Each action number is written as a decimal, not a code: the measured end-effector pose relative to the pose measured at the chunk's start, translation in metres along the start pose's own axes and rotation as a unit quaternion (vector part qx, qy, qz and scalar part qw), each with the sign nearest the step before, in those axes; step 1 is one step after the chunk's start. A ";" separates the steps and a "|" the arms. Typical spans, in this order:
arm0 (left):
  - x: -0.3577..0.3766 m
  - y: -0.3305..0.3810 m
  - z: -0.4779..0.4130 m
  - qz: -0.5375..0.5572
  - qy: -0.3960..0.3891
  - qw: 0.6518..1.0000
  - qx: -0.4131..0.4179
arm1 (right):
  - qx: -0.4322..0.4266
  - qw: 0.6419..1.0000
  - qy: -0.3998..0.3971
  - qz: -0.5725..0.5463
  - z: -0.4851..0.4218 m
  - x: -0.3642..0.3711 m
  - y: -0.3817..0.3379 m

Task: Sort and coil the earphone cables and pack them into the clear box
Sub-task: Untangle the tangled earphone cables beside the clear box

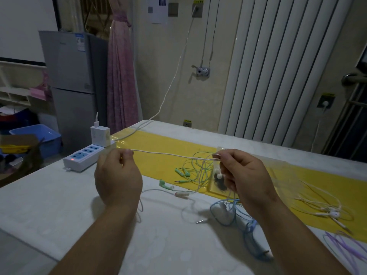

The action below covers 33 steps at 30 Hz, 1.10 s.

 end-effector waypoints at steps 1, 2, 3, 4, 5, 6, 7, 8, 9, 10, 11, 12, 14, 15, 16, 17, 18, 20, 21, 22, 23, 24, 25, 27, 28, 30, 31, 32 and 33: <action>0.000 -0.002 -0.001 0.001 0.005 1.000 -0.006 | -0.006 1.000 0.015 0.006 0.001 -0.002 -0.002; -0.001 -0.003 -0.002 0.004 0.010 1.000 -0.013 | -0.009 0.999 0.030 0.012 0.001 -0.004 -0.004; -0.001 -0.005 -0.002 0.007 0.014 1.000 -0.021 | -0.009 0.999 0.042 0.019 0.002 -0.005 -0.005; -0.001 -0.006 -0.002 0.007 0.016 0.999 -0.026 | -0.009 0.998 0.052 0.029 0.002 -0.007 -0.006; -0.001 -0.007 -0.002 0.004 0.019 0.999 -0.031 | -0.009 0.997 0.060 0.039 0.003 -0.008 -0.007; -0.001 -0.007 -0.002 -0.002 0.024 0.999 -0.036 | -0.009 0.997 0.064 0.048 0.003 -0.009 -0.007; -0.002 -0.006 -0.001 -0.010 0.028 0.999 -0.042 | -0.010 0.996 0.065 0.054 0.003 -0.009 -0.007; -0.003 -0.006 -0.002 -0.016 0.028 0.998 -0.052 | -0.010 0.996 0.065 0.057 0.003 -0.010 -0.007; -0.003 -0.007 -0.002 -0.022 0.022 0.998 -0.060 | -0.008 0.997 0.062 0.052 0.004 -0.010 -0.008; -0.003 -0.007 -0.002 -0.030 0.010 0.997 -0.065 | -0.006 0.998 0.056 0.042 0.004 -0.010 -0.008; -0.002 -0.007 -0.002 -0.041 -0.009 0.997 -0.061 | -0.003 0.998 0.050 0.033 0.004 -0.010 -0.007; 0.001 -0.006 -0.002 -0.059 -0.037 0.996 -0.051 | -0.001 0.999 0.043 0.031 0.004 -0.009 -0.006; 0.008 -0.001 0.001 -0.125 -0.114 0.985 -0.020 | -0.001 0.998 0.033 0.046 0.002 -0.008 -0.002; 0.012 0.003 0.004 -0.158 -0.151 0.976 0.009 | -0.005 0.998 0.031 0.062 0.001 -0.007 0.000; 0.016 0.009 0.007 -0.169 -0.173 0.969 0.055 | -0.012 0.996 0.031 0.083 0.000 -0.005 0.002; 0.020 0.018 0.011 -0.150 -0.184 0.965 0.115 | -0.019 0.994 0.032 0.105 -0.001 -0.004 0.004; 0.023 0.027 0.015 -0.100 -0.195 0.961 0.171 | -0.023 0.992 0.032 0.119 -0.002 -0.002 0.005; 0.029 0.044 0.026 0.048 -0.233 0.945 0.224 | -0.025 0.992 0.023 0.121 -0.002 0.002 0.007; 0.032 0.051 0.032 0.105 -0.253 0.929 0.247 | -0.023 0.993 0.016 0.116 -0.001 0.004 0.008; 0.033 0.057 0.037 0.133 -0.266 0.915 0.274 | -0.022 0.994 0.009 0.110 -0.001 0.006 0.009; 0.035 0.063 0.041 0.139 -0.272 0.903 0.301 | -0.022 0.994 0.005 0.107 0.000 0.008 0.009; 0.037 0.065 0.044 0.136 -0.271 0.897 0.322 | -0.025 0.994 0.003 0.107 0.001 0.010 0.009; 0.038 0.065 0.045 0.136 -0.265 0.896 0.329 | -0.028 0.993 0.000 0.111 0.002 0.011 0.008; 0.040 0.064 0.046 0.130 -0.251 0.894 0.348 | -0.033 0.992 -0.006 0.123 0.003 0.014 0.007; 0.041 0.064 0.046 0.114 -0.248 0.890 0.365 | -0.034 0.991 -0.009 0.125 0.003 0.015 0.006; 0.043 0.064 0.047 0.091 -0.253 0.881 0.389 | -0.032 0.992 -0.016 0.120 0.004 0.017 0.006; 0.044 0.063 0.047 0.087 -0.260 0.880 0.388 | -0.030 0.993 -0.019 0.116 0.005 0.017 0.006; 0.046 0.063 0.048 0.085 -0.268 0.880 0.383 | -0.029 0.993 -0.021 0.113 0.005 0.017 0.006; 0.046 0.063 0.048 0.084 -0.272 0.880 0.380 | -0.028 0.994 -0.023 0.107 0.006 0.018 0.005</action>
Point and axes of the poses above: each hand's wrist, its own z-axis away from the middle knuckle, its own x-axis out of the palm, y = z × x, the point moved 6 cm from there along -z, towards the middle knuckle, and after that the axes turned 11 degrees about x, right-handed, at the moved point
